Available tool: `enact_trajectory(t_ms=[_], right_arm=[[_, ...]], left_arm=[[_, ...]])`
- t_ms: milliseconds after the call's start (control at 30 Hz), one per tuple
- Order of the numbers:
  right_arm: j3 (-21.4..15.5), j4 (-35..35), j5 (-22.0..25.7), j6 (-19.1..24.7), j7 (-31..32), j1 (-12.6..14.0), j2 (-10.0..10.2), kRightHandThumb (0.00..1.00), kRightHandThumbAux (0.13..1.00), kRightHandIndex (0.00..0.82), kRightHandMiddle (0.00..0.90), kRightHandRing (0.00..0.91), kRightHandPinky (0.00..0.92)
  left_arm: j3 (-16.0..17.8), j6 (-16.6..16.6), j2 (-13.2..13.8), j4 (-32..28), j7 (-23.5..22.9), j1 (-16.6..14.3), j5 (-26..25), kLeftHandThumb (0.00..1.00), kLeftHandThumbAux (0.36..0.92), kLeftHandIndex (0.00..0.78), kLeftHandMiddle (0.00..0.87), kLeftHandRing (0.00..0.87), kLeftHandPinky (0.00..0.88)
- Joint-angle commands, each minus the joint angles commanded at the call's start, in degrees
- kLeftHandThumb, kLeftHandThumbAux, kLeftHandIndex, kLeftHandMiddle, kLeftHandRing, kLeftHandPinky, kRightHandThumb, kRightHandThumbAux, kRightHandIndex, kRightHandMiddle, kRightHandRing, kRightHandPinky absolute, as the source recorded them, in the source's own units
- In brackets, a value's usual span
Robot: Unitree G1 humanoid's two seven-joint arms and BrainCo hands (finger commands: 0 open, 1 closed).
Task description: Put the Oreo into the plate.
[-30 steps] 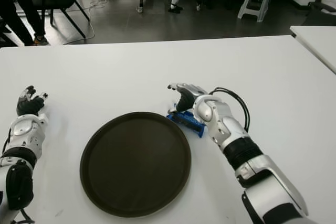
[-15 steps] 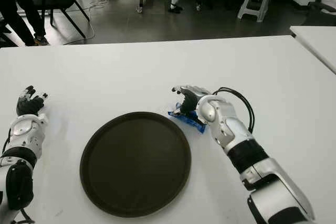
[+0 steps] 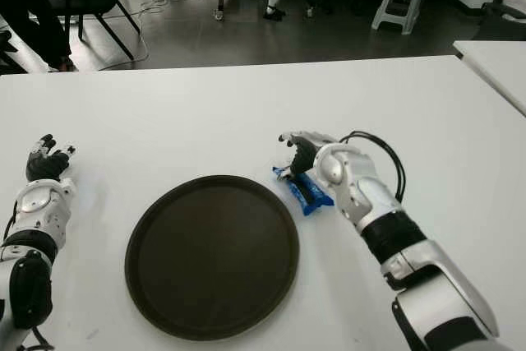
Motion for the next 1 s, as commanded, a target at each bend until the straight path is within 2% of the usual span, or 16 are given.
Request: enact_trajectory(t_ms=[233,500,800,1000], right_arm=[[-0.52,1.67,0.12,-1.66,-1.54,-1.98,-0.91,0.193,0.695,0.000,0.737,0.771,0.771],[-0.73,1.31,-0.57,-2.04,-2.30,-3.67,-2.35,0.192,0.697,0.000,0.750,0.781,0.789],[-0.35,1.61,-1.26,-1.81,-2.42,-4.20,-3.06,0.199,0.698,0.000,0.737,0.775,0.789],[-0.53,0.82,-1.16,-2.32,-3.23,-3.18,-3.51,0.235,0.707,0.000,0.721,0.766,0.784]], left_arm=[[-0.11,0.18,0.08,0.04,-0.17,0.07,-0.09,0.000,0.809,0.000,0.000,0.000,0.026],[-0.24,0.29,0.06,0.04,-0.06,0.10,-0.06,0.000,0.805,0.000,0.000,0.000,0.025],[-0.46,0.21,0.04,0.02,0.10,0.11,0.07,0.000,0.795,0.000,0.000,0.005,0.032],[-0.15,0.15,-0.04,0.01,-0.16,0.06,-0.28,0.000,0.803,0.000,0.000,0.001,0.028]])
